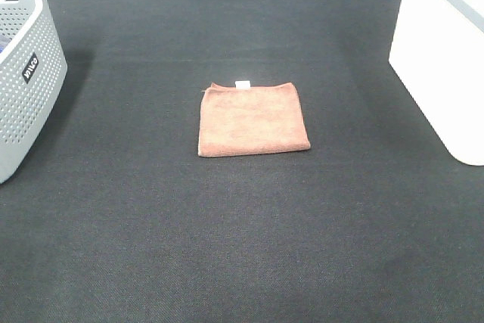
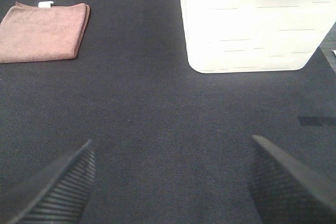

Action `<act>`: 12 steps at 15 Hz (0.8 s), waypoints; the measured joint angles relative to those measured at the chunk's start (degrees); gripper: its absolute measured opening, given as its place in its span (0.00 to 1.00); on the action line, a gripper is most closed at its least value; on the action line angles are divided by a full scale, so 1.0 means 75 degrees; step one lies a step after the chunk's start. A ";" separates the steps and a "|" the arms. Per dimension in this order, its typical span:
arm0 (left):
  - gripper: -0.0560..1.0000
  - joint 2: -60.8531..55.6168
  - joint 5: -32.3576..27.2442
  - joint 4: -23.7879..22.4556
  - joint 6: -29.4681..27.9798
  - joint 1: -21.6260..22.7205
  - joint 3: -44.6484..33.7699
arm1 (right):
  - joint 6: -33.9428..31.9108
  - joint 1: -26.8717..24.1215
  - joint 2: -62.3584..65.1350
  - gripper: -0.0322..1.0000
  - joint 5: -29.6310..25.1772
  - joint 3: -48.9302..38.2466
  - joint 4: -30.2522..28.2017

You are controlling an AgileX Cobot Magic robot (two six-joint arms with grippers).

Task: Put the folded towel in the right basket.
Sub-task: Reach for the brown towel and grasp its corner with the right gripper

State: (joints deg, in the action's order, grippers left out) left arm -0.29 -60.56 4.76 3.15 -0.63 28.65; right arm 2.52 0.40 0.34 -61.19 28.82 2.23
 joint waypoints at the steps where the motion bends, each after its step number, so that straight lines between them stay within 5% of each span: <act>1: 0.88 0.0000 0.0000 0.0000 0.0000 0.0000 0.0000 | 0.0000 0.0000 0.0000 0.75 0.0000 0.0000 0.0000; 12: 0.88 0.0000 0.0000 0.0000 0.0000 0.0000 0.0000 | 0.0000 0.0000 0.0000 0.75 0.0000 0.0000 0.0000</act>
State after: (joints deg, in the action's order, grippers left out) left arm -0.29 -60.56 4.76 3.15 -0.63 28.65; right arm 2.52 0.40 0.34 -61.19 28.82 2.23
